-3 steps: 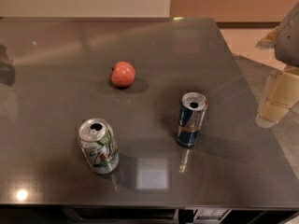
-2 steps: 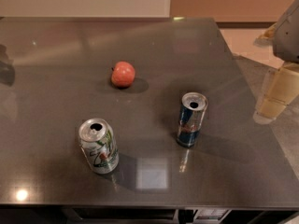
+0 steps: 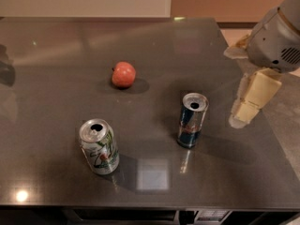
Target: Move redbull can near apple
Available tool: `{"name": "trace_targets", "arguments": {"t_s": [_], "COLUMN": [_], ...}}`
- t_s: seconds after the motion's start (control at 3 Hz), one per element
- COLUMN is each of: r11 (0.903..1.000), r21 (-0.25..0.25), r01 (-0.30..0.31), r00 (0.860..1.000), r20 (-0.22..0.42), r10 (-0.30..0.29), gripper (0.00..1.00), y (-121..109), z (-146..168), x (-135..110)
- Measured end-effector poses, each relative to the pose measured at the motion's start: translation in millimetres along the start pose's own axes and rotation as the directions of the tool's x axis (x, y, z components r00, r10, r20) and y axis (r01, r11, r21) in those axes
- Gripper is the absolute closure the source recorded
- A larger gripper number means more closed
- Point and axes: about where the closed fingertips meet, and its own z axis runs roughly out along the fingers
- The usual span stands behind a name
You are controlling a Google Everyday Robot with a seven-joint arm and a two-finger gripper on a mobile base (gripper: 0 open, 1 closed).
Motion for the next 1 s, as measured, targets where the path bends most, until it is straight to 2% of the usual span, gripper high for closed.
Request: {"name": "trace_targets", "arguments": {"t_s": [0.33, 0.67, 1.0], "r11": [0.9972, 0.9916, 0.9875], "r21": [-0.063, -0.097, -0.115], "r01": [0.039, 0.085, 0.108], "r00": [0.994, 0.983, 0.978], "r20": [0.105, 0.172, 0.192], "r10": [-0.033, -0.067, -0.084], "gripper": [0.0, 0.0, 0.0], "y": [14.9, 28.7, 35.5], "z": [24.3, 41.7, 56.2], "x": [-22.2, -38.2, -43.6]}}
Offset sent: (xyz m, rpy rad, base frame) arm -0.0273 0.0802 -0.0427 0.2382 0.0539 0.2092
